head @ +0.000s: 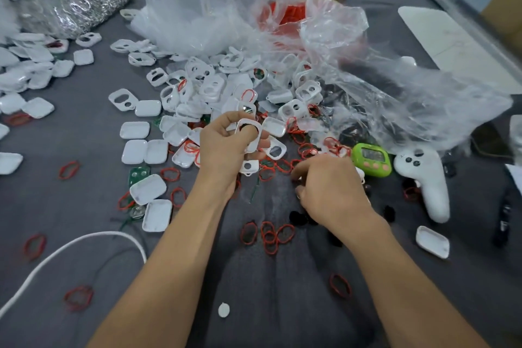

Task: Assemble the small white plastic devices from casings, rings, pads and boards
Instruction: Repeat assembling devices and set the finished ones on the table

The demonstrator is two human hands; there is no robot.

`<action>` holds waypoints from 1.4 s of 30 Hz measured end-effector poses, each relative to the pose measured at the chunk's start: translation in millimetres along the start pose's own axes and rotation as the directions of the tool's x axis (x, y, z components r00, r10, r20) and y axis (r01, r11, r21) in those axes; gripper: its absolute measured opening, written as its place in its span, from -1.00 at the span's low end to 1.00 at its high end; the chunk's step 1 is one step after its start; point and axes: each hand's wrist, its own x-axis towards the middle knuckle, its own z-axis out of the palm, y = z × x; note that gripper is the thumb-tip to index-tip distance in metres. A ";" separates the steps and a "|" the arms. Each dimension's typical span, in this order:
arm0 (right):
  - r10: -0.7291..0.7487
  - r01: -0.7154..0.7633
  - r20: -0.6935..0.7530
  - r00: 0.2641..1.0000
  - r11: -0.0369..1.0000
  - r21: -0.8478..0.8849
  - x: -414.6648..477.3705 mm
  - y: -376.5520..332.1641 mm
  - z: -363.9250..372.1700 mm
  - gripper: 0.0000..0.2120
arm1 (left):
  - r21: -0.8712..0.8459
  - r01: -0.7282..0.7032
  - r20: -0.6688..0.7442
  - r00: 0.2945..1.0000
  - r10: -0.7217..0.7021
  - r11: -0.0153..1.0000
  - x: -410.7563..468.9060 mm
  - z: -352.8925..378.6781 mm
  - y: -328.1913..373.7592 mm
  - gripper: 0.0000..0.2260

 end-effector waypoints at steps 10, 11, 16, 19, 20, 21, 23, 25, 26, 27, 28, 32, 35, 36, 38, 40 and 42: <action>0.138 -0.127 -0.132 0.982 0.988 0.089 7.5 7.7 10.5 -0.88 | -0.078 0.000 -0.081 0.997 -0.006 0.997 -0.2 -14.4 -6.5 -0.80; 0.137 -0.129 -0.140 0.981 0.989 0.066 8.8 9.5 10.2 -0.88 | -0.081 -0.003 -0.087 0.996 -0.004 0.997 0.0 -15.8 -6.0 -0.81; -0.010 0.003 -0.067 0.998 0.995 -0.104 14.9 7.7 9.4 -0.85 | -0.059 -0.004 -0.084 0.996 -0.001 0.998 -1.3 -14.3 -6.5 -0.80; -0.031 0.024 -0.088 0.996 0.996 -0.087 15.2 7.0 9.9 -0.87 | -0.034 -0.007 -0.067 0.998 0.004 0.999 -3.2 -12.7 -8.5 -0.78; -0.015 0.010 -0.110 0.994 0.999 -0.049 14.0 8.4 10.3 -0.89 | -0.030 -0.006 -0.064 0.998 0.004 1.000 -3.3 -12.5 -8.6 -0.78; 0.006 -0.008 -0.138 0.990 1.000 -0.010 11.9 10.2 10.4 -0.92 | -0.029 -0.004 -0.065 0.998 0.002 1.000 -3.2 -12.9 -8.8 -0.78; 0.030 -0.017 -0.184 0.982 0.997 0.072 6.9 14.3 11.5 -0.98 | -0.036 0.001 -0.071 0.997 -0.004 0.999 -3.2 -13.8 -8.4 -0.78; -0.011 0.039 -0.174 0.985 0.986 0.161 2.2 14.8 14.2 -0.95 | -0.044 0.003 -0.084 0.996 -0.007 0.999 -2.7 -15.2 -8.1 -0.78; -0.045 0.072 -0.143 0.989 0.980 0.187 0.2 13.0 15.4 -0.92 | -0.046 0.001 -0.091 0.996 -0.005 0.999 -2.4 -15.6 -8.0 -0.78; -0.081 0.100 -0.105 0.991 0.976 0.194 -1.1 10.0 16.4 -0.90 | -0.046 -0.002 -0.093 0.996 -0.003 0.999 -2.3 -15.6 -7.7 -0.77; -0.114 0.125 -0.068 0.991 0.974 0.188 -1.5 6.6 17.6 -0.89 | -0.045 -0.005 -0.095 0.996 0.001 0.999 -2.5 -15.3 -7.7 -0.78; -0.171 0.164 0.027 0.985 0.973 0.160 2.0 -5.6 18.0 -0.85 | -0.033 -0.018 -0.079 0.997 0.016 0.999 -4.7 -14.4 -8.4 -0.79; -0.200 0.191 0.066 0.978 0.974 0.121 6.5 -9.0 13.9 -0.79 | -0.029 -0.031 -0.073 0.997 0.029 0.999 -4.9 -14.0 -8.5 -0.80; -0.198 0.191 0.076 0.977 0.977 0.093 7.9 -10.0 12.4 -0.80 | -0.033 -0.032 -0.078 0.997 0.029 0.999 -4.4 -13.5 -8.6 -0.81; -0.196 0.192 0.089 0.977 0.980 0.049 9.2 -11.4 10.2 -0.83 | -0.046 -0.023 -0.092 0.996 0.019 0.999 -3.6 -12.0 -8.8 -0.83; -0.190 0.180 0.069 0.979 0.976 0.125 9.4 -9.9 10.5 -0.88 | -0.057 -0.011 -0.105 0.994 0.005 0.998 -3.8 -10.7 -9.9 -0.83; -0.135 0.125 0.008 0.991 0.935 0.333 9.2 -7.5 11.7 -0.88 | -0.024 -0.016 -0.109 0.994 0.013 1.000 -4.5 -9.8 -10.8 -0.83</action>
